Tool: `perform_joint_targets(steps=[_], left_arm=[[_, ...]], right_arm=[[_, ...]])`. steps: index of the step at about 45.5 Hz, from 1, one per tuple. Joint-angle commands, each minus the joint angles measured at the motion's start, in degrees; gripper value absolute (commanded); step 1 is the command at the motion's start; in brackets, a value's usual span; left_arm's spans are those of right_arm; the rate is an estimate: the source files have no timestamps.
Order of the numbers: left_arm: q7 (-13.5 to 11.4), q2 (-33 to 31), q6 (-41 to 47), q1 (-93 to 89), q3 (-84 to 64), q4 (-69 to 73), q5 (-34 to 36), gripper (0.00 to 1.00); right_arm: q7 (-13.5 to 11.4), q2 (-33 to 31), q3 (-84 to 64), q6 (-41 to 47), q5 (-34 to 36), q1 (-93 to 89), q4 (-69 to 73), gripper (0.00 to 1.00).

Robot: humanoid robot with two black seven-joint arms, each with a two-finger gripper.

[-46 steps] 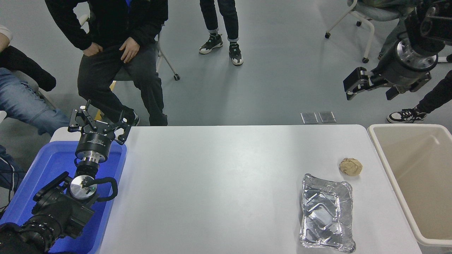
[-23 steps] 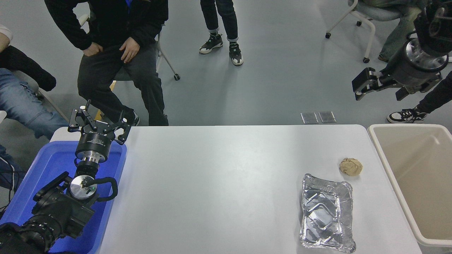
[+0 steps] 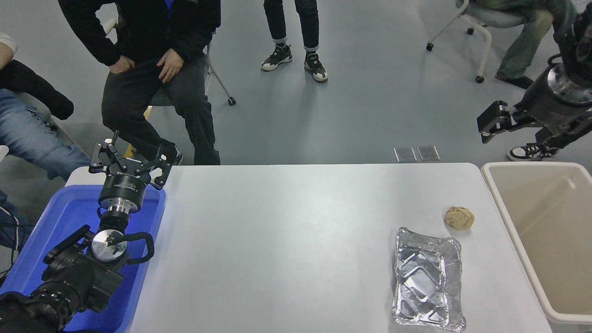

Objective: Pick up foil plate and place in dustbin

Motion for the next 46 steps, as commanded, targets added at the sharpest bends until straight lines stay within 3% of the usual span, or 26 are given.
perform_joint_targets(steps=[1, 29, 46], left_arm=[[0.0, 0.0, 0.0, 0.0, 0.0, 0.0, 0.0, 0.99], [0.0, 0.0, 0.0, 0.0, 0.0, 0.0, 0.0, 0.99], [0.0, 0.0, 0.0, 0.0, 0.0, 0.0, 0.1, 0.99]], right_arm=[[-0.2, -0.7, 4.2, 0.0, -4.4, -7.9, -1.5, 1.00], [-0.2, -1.2, 5.6, -0.1, -3.9, -26.1, -5.1, 1.00], [-0.1, -2.1, 10.9, -10.2, -3.2, -33.6, -5.0, 1.00]])
